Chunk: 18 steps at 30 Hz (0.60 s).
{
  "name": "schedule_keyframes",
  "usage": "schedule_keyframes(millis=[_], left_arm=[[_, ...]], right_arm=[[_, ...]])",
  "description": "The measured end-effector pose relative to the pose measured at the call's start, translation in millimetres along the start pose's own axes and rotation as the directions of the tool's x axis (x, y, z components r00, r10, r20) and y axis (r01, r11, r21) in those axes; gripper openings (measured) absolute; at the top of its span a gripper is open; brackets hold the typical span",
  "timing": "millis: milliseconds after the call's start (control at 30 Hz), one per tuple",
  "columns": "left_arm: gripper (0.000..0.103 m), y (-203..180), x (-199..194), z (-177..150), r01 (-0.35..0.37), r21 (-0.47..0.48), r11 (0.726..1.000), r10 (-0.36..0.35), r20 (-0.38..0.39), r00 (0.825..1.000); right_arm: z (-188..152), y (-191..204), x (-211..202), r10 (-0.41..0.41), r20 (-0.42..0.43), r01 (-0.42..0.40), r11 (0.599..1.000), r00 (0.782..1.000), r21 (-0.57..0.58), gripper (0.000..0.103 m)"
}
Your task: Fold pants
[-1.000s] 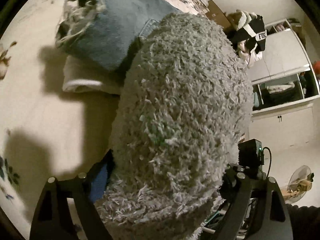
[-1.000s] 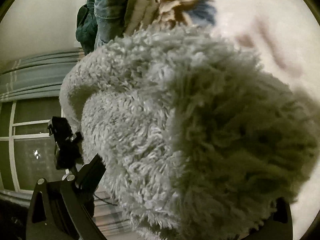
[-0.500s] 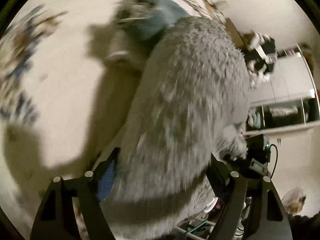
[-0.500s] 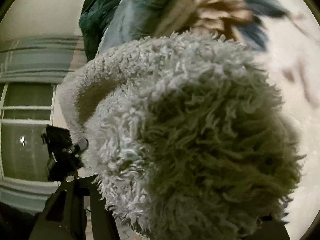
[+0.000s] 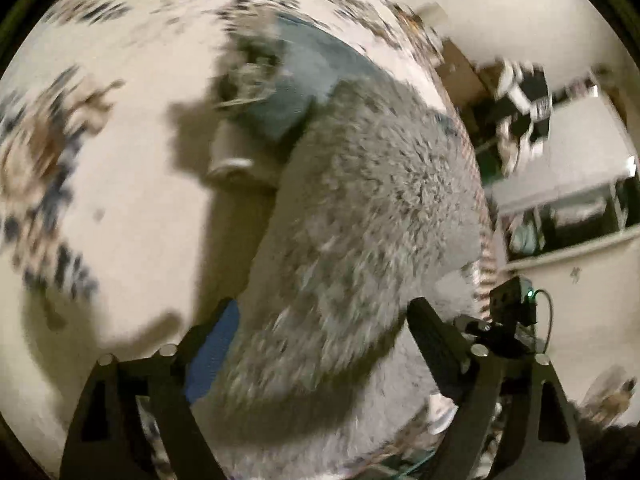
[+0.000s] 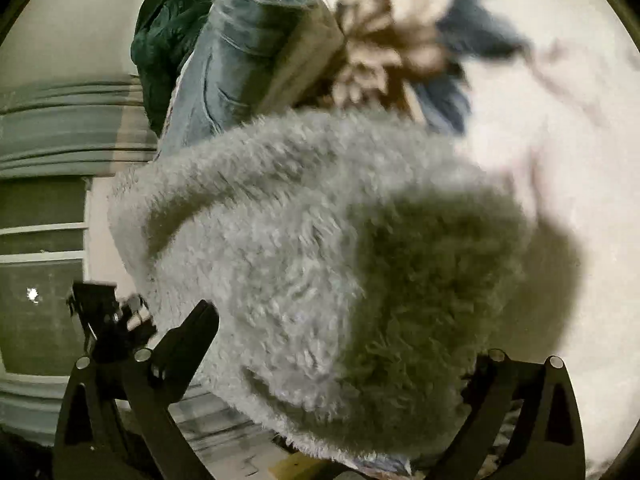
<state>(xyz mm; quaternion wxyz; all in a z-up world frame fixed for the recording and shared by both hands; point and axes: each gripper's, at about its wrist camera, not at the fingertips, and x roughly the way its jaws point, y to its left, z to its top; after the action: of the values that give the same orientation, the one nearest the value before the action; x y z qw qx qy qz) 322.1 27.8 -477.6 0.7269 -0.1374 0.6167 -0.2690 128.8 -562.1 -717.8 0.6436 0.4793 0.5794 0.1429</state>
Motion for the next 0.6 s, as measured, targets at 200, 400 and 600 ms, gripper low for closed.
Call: schedule_keyframes(millis=[200, 400, 600], left_arm=[[0.091, -1.6, 53.1, 10.1, -0.002, 0.107, 0.994, 0.016, -0.13, 0.991], [0.065, 12.0, 38.1, 4.6, 0.06, 0.082, 0.995, -0.051, -0.116, 0.992], [0.054, 37.3, -22.3, -35.2, 0.157, -0.155, 0.975, -0.165, -0.039, 0.986]], right_arm=[[8.5, 1.0, 33.5, 0.019, -0.06, -0.025, 0.995, 0.998, -0.097, 0.103], [21.3, -3.4, 27.5, 0.062, -0.035, -0.064, 0.996, 0.997, -0.06, 0.069], [16.7, 21.4, 18.2, 0.068, -0.057, -0.073, 0.993, 0.996, -0.09, 0.054]])
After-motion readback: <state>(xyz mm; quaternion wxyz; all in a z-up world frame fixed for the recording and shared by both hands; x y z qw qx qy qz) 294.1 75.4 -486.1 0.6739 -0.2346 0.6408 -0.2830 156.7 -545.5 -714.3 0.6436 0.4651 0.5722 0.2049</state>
